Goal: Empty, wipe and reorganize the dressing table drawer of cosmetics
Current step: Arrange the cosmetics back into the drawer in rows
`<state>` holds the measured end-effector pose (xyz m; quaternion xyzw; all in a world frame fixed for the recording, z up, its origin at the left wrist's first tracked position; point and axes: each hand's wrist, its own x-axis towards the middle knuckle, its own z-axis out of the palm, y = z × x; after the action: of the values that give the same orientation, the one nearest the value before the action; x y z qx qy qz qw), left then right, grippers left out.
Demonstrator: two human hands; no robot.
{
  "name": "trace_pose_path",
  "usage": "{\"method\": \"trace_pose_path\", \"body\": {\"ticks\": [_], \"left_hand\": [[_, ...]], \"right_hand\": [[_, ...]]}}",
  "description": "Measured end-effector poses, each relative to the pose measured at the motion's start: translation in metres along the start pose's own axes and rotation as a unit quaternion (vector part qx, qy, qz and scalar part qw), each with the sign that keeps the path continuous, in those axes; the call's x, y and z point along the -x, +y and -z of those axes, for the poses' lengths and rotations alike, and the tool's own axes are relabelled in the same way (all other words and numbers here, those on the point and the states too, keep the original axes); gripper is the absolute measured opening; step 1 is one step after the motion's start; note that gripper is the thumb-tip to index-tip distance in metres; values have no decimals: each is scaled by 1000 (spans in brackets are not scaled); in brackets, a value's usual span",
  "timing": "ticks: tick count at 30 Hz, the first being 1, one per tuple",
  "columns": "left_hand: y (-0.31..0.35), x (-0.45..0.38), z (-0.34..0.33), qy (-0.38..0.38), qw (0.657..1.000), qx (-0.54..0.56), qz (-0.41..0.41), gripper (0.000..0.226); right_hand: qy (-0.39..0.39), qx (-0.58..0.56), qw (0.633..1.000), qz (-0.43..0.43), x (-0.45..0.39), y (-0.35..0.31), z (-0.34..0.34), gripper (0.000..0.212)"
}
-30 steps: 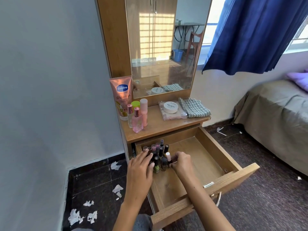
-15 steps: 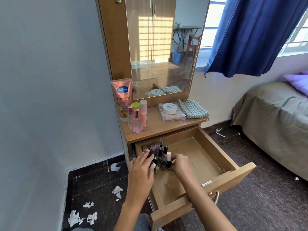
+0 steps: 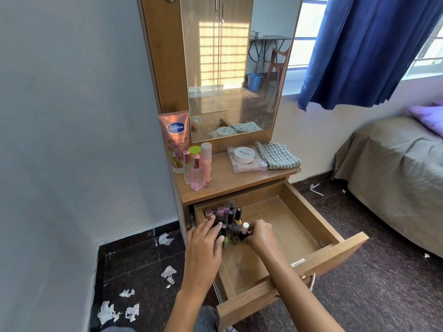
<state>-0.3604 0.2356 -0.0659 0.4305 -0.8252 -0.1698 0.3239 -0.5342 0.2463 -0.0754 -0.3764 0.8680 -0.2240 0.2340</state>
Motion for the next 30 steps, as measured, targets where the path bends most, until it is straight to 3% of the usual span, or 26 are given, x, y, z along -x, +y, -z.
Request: {"method": "trace_pose_path", "body": {"ticks": [7,10,15,18,22,30], "left_hand": [[5,0,4,-3,1000,2,-2,36],[2,0,11,-3,1000,3,-8,37],[-1,-16,30,46,999,-8,-9,39],[1,-42,42,101,994,-33,-26,45],[3,-85,57,152,982,-90,-69,57],[-3,-124,57,136,980,-111,-96,56]], "right_hand": [[3,17,1000,8,6,-4,5,20],[66,50,996,21,21,-4,15,24],[169,-15,972,161,56,-32,30,16],[178,-46,956,227,64,-50,24,13],[186,-71,948,250,60,-65,19,11],[199,-85,941,260,56,-66,18,11]]}}
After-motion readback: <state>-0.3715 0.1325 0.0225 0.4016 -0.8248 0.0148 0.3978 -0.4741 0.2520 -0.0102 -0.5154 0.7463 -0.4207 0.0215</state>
